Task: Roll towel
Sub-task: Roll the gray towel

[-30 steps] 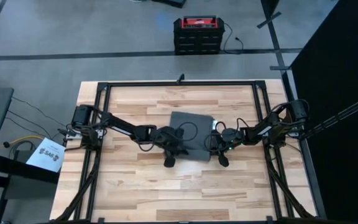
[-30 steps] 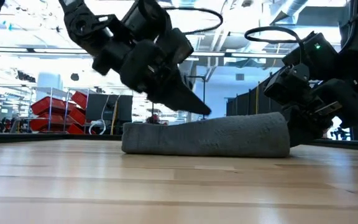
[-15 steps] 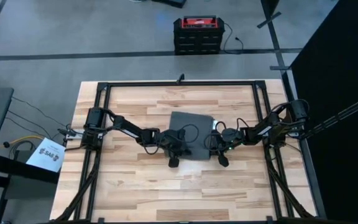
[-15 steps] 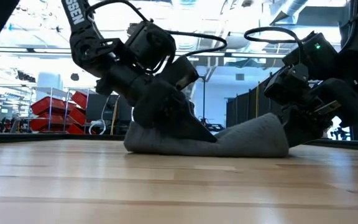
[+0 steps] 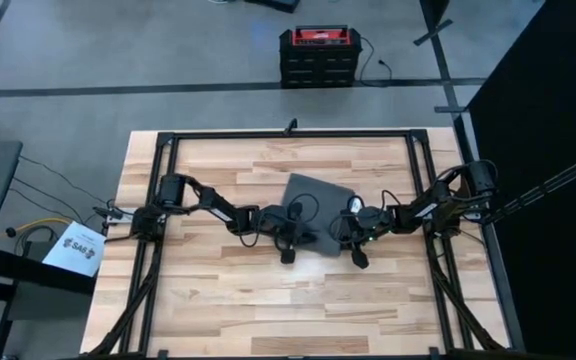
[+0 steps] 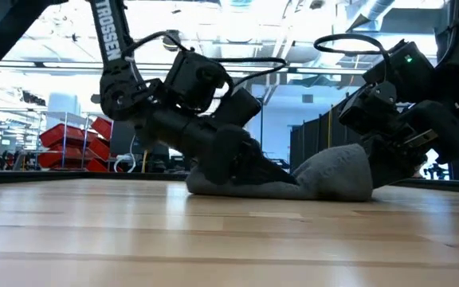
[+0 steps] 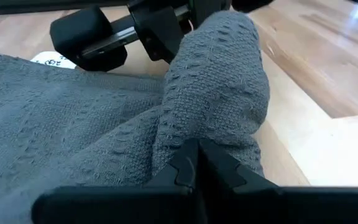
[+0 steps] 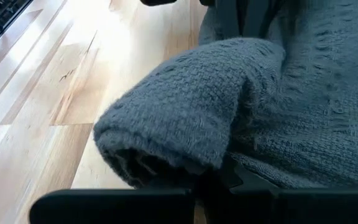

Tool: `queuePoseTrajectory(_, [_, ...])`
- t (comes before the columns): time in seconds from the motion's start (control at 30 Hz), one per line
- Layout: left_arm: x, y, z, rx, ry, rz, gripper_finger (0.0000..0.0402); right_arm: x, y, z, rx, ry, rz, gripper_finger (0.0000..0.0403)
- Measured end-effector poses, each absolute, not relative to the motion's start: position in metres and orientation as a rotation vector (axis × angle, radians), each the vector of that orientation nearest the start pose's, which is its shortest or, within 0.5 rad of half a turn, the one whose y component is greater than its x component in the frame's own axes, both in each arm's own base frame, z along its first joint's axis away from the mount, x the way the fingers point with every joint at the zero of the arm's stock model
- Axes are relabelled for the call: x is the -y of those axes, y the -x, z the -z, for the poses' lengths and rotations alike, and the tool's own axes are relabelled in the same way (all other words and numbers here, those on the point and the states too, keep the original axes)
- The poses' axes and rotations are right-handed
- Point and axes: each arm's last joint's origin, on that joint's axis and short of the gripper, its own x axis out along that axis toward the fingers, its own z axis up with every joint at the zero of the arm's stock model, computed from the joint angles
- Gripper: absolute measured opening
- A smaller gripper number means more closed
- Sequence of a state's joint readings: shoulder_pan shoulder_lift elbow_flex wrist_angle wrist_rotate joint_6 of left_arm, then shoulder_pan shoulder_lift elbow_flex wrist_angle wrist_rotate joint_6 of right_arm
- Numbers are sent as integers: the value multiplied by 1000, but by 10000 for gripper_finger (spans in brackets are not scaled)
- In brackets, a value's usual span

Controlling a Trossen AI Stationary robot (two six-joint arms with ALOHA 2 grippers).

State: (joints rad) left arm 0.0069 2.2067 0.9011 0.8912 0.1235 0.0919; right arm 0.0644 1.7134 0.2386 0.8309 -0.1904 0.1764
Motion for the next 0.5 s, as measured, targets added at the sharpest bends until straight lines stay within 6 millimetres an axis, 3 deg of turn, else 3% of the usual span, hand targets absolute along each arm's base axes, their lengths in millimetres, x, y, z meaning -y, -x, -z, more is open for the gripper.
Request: queuePoseTrajectory(0.5, [0,-368,-46,-436,12,160,0,-20,-217,-70,-657,-196,-198,0])
